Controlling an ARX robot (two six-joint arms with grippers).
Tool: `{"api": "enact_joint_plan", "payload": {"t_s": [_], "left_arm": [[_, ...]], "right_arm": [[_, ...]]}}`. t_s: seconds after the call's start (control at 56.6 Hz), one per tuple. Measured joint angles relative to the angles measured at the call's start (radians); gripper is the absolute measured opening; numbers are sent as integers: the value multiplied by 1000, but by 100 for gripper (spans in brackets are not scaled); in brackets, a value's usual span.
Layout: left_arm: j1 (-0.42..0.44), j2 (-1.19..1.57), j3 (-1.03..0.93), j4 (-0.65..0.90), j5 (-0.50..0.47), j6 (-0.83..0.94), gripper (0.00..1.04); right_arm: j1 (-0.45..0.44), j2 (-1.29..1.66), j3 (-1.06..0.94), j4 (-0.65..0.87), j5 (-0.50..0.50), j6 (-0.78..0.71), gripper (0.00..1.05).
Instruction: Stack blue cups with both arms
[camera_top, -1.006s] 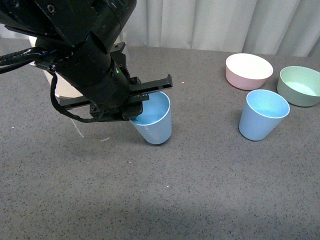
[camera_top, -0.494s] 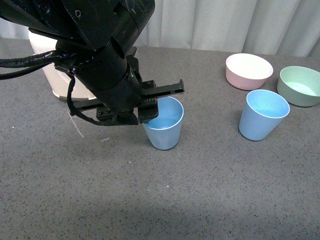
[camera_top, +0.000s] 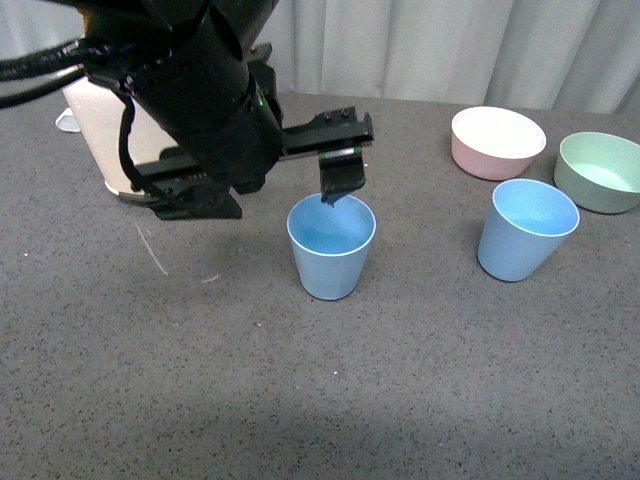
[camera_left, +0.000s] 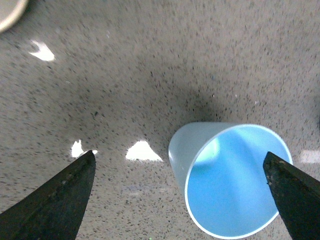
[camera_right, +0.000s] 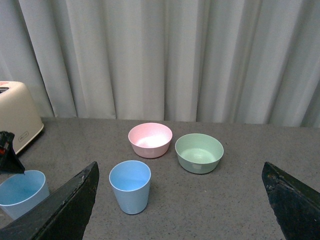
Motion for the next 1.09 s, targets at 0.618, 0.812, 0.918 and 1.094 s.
{"api": "enact_joint_plan", "payload": {"t_s": [0.618, 0.812, 0.918, 1.094], "left_arm": [[211, -477, -929, 1432, -173, 451, 4], [259, -626, -1035, 1405, -121, 460, 4], [290, -708, -1090, 1369, -96, 462, 4], [327, -855, -1159, 1289, -58, 463, 4]], "right_arm": [[0, 0, 0, 0, 0, 0, 95], [0, 0, 0, 0, 0, 0, 95], [0, 0, 0, 0, 0, 0, 95], [0, 0, 0, 0, 0, 0, 95]]}}
